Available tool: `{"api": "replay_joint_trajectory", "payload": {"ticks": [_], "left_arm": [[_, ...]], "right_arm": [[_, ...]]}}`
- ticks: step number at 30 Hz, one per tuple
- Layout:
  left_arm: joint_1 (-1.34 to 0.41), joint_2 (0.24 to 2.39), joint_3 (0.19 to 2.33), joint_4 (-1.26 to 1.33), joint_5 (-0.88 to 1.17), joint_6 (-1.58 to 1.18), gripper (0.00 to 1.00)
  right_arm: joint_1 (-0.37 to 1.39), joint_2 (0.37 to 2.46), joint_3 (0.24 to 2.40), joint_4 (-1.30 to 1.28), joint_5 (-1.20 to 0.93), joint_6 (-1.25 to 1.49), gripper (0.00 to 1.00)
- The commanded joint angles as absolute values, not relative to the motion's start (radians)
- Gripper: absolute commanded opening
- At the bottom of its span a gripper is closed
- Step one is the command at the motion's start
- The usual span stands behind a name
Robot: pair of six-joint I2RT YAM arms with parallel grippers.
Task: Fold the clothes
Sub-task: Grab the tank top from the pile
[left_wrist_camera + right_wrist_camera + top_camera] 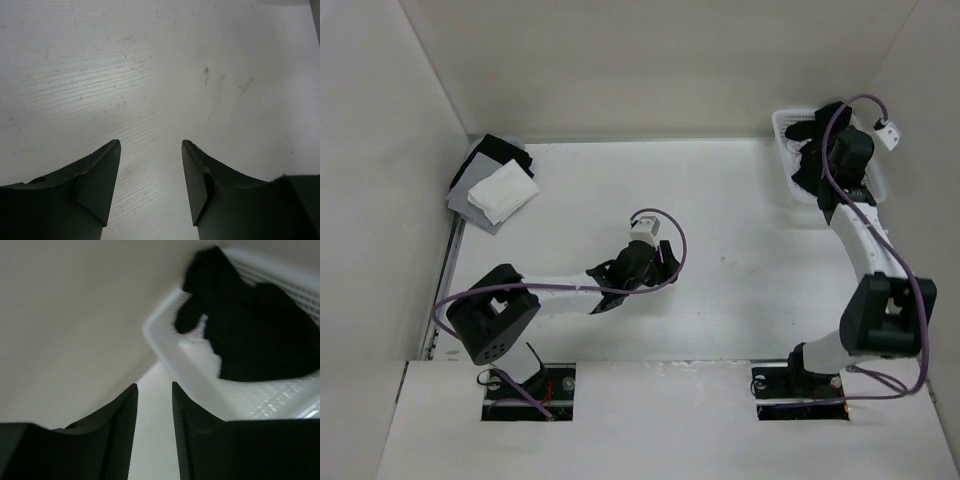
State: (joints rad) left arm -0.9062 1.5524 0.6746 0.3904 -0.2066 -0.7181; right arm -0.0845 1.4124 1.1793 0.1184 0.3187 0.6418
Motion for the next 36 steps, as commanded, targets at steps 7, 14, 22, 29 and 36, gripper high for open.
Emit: {"api": "replay_joint_trajectory", "payload": {"ticks": [7,14,22,29,36], "left_arm": [[-0.875,1.577,0.647,0.494,-0.169,-0.701,0.5],[-0.837,1.582,0.614,0.564,-0.138,-0.716,0.5],[-0.803,1.589,0.607,0.574,-0.124,-0.719,0.5],[-0.78,1.58,0.595,0.591,-0.115,-0.719,0.5],[-0.737,1.557,0.568,0.607,-0.104,-0.729,0.5]], "right_arm": [[-0.215,1.868,1.501,-0.078,0.299,0.47,0.0],[-0.252,2.129,1.705,-0.083,0.221,0.41,0.42],[-0.252,2.328,1.934,-0.141,0.207,0.384,0.51],[-0.254,2.413,2.066,-0.21,0.238,0.388,0.37],[-0.259,2.439,2.12,-0.27,0.245,0.413,0.01]]}}
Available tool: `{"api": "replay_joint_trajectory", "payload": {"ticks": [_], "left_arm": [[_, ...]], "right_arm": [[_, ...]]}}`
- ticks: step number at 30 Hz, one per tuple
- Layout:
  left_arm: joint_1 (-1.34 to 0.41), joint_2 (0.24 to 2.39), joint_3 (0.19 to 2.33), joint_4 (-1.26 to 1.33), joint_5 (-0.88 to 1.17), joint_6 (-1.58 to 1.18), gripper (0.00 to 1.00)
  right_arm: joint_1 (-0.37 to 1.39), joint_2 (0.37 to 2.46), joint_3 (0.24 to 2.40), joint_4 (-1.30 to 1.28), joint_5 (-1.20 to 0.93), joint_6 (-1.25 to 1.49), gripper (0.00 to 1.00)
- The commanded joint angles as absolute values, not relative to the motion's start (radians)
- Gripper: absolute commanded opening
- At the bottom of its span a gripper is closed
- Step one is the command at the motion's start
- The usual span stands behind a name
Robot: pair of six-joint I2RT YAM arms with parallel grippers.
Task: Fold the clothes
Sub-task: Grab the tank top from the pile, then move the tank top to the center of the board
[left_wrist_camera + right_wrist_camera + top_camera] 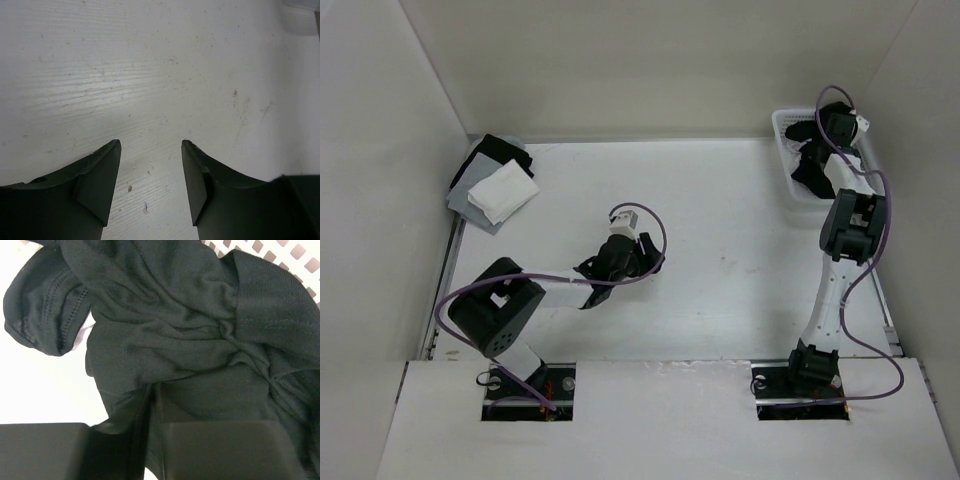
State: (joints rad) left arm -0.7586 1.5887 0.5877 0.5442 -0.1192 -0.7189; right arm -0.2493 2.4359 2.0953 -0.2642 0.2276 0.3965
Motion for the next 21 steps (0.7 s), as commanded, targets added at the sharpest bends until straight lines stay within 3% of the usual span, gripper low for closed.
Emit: {"api": "replay_joint_trajectory", "payload": {"ticks": [1,6,16,21], "left_arm": [[-0.731,1.552,0.563,0.607,-0.104,-0.733,0.5],[-0.723,1.549,0.551,0.627,-0.095,-0.739,0.5],[-0.711,1.551,0.541,0.647,-0.078,-0.753,0.49],[-0.711,1.542,0.537,0.652,-0.083,-0.756,0.49]], "right_arm": [[-0.259,2.418,2.085,-0.243,0.241,0.42,0.0],[-0.268,2.136,1.742,0.118,0.199,0.439,0.0],[-0.257,1.775,1.481,0.279,0.176,0.489,0.0],[-0.177,1.472,1.322,0.353,0.137,0.61,0.0]]}}
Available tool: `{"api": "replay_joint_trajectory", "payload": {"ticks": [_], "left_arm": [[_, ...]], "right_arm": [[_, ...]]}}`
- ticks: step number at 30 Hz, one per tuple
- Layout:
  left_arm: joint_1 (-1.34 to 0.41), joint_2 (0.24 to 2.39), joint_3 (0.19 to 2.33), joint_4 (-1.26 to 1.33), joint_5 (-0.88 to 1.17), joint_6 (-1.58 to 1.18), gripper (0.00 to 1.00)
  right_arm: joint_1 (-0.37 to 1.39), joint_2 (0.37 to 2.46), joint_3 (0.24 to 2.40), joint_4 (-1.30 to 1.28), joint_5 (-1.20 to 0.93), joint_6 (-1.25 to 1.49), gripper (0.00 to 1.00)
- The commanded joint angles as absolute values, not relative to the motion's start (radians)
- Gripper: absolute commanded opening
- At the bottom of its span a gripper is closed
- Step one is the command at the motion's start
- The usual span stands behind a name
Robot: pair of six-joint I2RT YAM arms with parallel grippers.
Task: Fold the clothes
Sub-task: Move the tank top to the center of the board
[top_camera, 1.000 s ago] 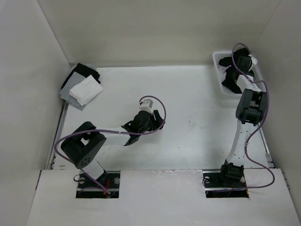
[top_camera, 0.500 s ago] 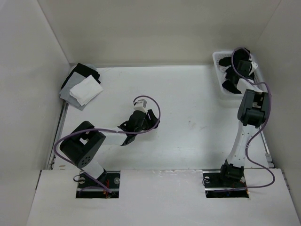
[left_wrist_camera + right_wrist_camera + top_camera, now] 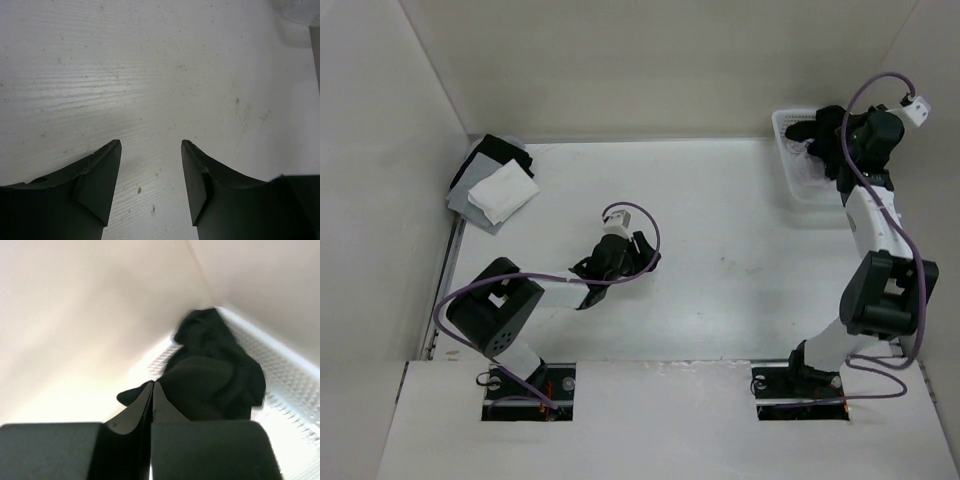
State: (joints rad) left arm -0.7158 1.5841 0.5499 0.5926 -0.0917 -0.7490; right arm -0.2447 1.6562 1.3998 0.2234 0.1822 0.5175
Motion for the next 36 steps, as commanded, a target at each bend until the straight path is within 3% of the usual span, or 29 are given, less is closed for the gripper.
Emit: {"api": "replay_joint_trajectory", "payload": {"ticks": [1,9,14,18,20,25,32,36], "left_arm": [[-0.703,1.54,0.534,0.655,-0.084,-0.756,0.49],[-0.637,1.474,0.474,0.678,-0.121,-0.794,0.49],[-0.491,1.338,0.393,0.67,-0.137,-0.862,0.49],[-0.337,1.226,0.318,0.652,-0.106,-0.946,0.5],[-0.267,1.207,0.289,0.652,-0.083,-0.989,0.5],[-0.223,1.236,0.288,0.666,-0.051,-1.025,0.5],[-0.262,1.275,0.34,0.669,-0.029,-1.026,0.49],[-0.26,1.229,0.341,0.655,-0.032,-1.025,0.49]], "right_arm": [[-0.126,1.381,1.287,0.373,0.135,0.617,0.0],[0.32,1.004,1.299,0.391,0.147,0.418,0.0],[0.609,0.943,1.344,0.348,0.222,0.252,0.0],[0.654,0.982,1.246,0.357,0.244,0.297,0.0],[0.63,1.003,1.099,0.406,0.227,0.403,0.0],[0.568,1.084,0.977,0.494,0.166,0.549,0.0],[0.558,1.351,1.282,0.434,0.115,0.581,0.0],[0.594,1.381,1.501,0.381,0.13,0.537,0.0]]}}
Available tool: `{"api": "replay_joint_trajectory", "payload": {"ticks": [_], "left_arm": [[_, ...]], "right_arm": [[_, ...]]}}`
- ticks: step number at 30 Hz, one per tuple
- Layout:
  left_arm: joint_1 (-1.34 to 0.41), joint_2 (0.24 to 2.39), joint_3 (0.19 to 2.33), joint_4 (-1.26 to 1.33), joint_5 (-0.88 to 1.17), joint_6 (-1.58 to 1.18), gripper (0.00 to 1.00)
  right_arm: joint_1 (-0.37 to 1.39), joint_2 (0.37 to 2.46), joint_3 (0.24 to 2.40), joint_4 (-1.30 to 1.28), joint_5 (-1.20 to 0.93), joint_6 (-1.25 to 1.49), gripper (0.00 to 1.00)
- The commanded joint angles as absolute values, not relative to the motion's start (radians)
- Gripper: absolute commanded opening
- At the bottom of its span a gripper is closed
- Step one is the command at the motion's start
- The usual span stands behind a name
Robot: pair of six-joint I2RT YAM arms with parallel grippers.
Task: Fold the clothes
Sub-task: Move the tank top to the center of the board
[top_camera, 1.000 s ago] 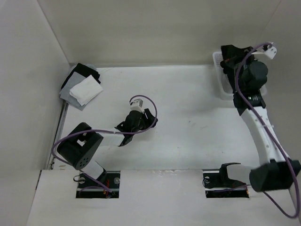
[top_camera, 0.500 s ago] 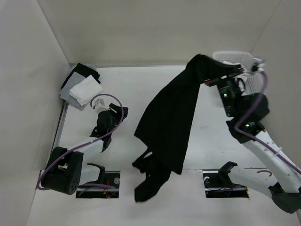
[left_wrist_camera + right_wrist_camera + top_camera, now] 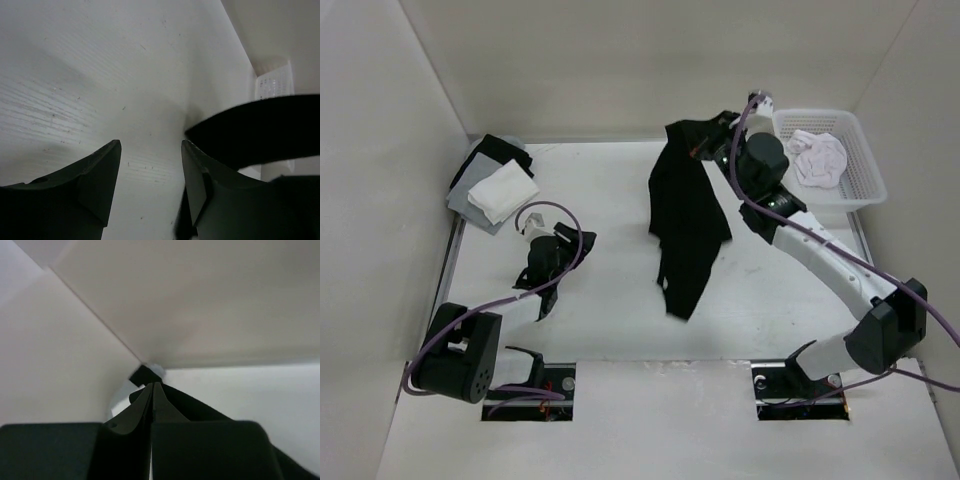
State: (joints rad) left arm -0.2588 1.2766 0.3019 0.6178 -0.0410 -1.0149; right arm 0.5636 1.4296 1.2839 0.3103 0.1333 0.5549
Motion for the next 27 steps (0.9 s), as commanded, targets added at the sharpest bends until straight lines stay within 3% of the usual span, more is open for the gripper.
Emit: {"api": "replay_joint_trajectory", "payload": {"ticks": [1,4,7,14,15,21,27], "left_arm": [[-0.255,1.214,0.341,0.647,-0.035,-1.025,0.49],[-0.245,1.181,0.351,0.617,-0.029,-1.028,0.49],[-0.242,1.129,0.354,0.584,-0.043,-1.02,0.49],[-0.303,1.15,0.362,0.551,-0.07,-1.005,0.49],[-0.311,1.163,0.364,0.549,-0.072,-1.005,0.49],[-0.504,1.545,0.498,0.667,-0.055,-1.003,0.5],[-0.603,1.65,0.59,0.68,-0.063,-0.993,0.5]], "right_arm": [[0.608,1.378,1.541,0.365,0.139,0.52,0.0],[0.663,1.315,1.575,0.342,0.208,0.468,0.0],[0.709,1.201,1.446,0.374,0.305,0.448,0.0],[0.672,0.836,0.742,0.486,0.589,0.703,0.0],[0.656,0.83,0.72,0.483,0.592,0.719,0.0],[0.313,0.879,0.522,0.44,0.281,0.933,0.0],[0.262,0.888,0.491,0.43,0.18,0.908,0.0]]}}
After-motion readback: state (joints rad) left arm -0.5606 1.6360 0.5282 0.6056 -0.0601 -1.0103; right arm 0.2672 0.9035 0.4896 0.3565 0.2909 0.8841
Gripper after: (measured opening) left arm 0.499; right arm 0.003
